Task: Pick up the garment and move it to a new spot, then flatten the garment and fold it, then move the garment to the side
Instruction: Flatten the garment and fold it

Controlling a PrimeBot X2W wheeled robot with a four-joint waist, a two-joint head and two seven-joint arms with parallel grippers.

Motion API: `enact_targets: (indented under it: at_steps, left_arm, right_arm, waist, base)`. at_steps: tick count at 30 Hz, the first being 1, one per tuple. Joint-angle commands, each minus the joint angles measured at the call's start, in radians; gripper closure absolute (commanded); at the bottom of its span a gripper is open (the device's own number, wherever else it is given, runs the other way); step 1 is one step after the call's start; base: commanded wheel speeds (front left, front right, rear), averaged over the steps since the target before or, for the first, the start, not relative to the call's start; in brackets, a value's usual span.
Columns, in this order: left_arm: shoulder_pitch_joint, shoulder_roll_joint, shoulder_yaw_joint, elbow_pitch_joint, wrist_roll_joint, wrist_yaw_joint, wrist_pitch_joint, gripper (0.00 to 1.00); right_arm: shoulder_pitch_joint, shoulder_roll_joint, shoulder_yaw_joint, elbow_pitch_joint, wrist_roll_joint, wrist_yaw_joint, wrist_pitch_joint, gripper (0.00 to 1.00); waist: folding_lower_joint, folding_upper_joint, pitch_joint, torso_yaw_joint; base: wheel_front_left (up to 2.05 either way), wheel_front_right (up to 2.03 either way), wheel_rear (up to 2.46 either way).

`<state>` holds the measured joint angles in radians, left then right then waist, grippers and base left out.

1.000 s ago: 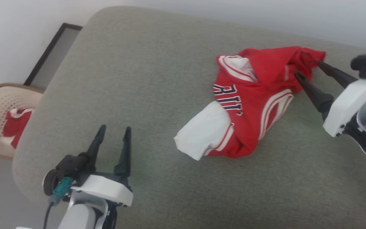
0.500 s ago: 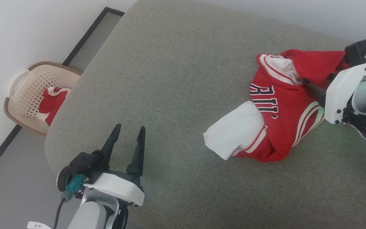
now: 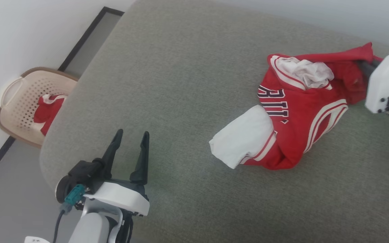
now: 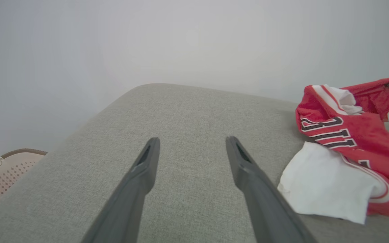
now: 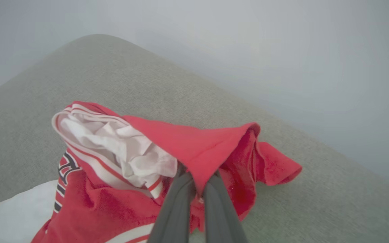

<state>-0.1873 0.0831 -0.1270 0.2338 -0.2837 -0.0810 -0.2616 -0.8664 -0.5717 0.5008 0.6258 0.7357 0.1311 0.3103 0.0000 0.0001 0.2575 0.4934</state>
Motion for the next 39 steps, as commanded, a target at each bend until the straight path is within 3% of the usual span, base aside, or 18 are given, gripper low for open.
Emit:
enact_targets:
  at_steps: [1,11,19,25,31,32,33,34,39]
  left_arm:
    - [0.004,-0.002,0.008,-0.004,0.011,-0.003,-0.005,0.0]
    - [0.023,0.004,0.047,-0.021,0.028,-0.003,-0.005,0.0]
    - [0.028,0.01,0.063,-0.026,0.035,-0.01,-0.005,0.0]
    - [0.017,0.007,0.062,-0.027,0.046,-0.006,-0.005,0.0]
    - [-0.002,0.005,0.057,-0.016,0.049,-0.013,-0.005,0.0]
    - [-0.002,0.006,0.057,-0.014,0.049,-0.014,-0.005,0.0]
    - [-0.001,0.007,0.057,-0.013,0.05,-0.015,-0.005,0.0]
    - [0.0,0.01,0.056,-0.011,0.053,-0.016,-0.005,0.0]
    - [0.01,0.016,0.061,-0.01,0.057,-0.018,-0.005,0.0]
  right_arm:
    - [-0.006,-0.016,-0.009,-0.012,0.01,-0.001,-0.007,1.0]
    - [0.092,-0.147,-0.078,-0.154,0.063,-0.001,0.04,1.0]
    - [0.308,-0.228,-0.263,-0.262,0.089,-0.001,0.115,1.0]
    - [0.428,-0.199,-0.413,-0.299,0.054,-0.001,0.118,1.0]
    - [0.451,-0.141,-0.468,-0.266,-0.021,-0.001,0.124,1.0]
    - [0.447,-0.138,-0.466,-0.255,-0.032,-0.001,0.115,0.79]
    - [0.444,-0.128,-0.467,-0.237,-0.037,-0.001,0.114,0.24]
    - [0.445,-0.126,-0.46,-0.225,-0.051,-0.001,0.119,0.0]
    - [0.433,-0.103,-0.452,-0.191,-0.055,-0.001,0.101,0.0]
  waist:
    - [0.0,-0.0001,-0.005,-0.013]
    - [0.0,-0.0001,-0.022,-0.086]
    - [0.0,-0.0001,-0.031,-0.136]
    - [0.0,-0.0001,-0.024,-0.161]
    - [0.0,-0.0001,-0.021,-0.163]
    - [0.0,-0.0001,-0.021,-0.163]
    - [0.0,-0.0001,-0.023,-0.163]
    - [0.0,-0.0001,-0.024,-0.162]
    - [0.0,-0.0001,-0.038,-0.165]
  base:
    - [0.0,0.0,0.0]
    - [0.0,0.0,0.0]
    - [0.0,0.0,0.0]
    - [0.0,0.0,0.0]
    - [0.0,0.0,0.0]
    - [0.0,0.0,0.0]
    - [0.0,0.0,0.0]
    - [0.0,0.0,0.0]
    - [0.0,0.0,0.0]
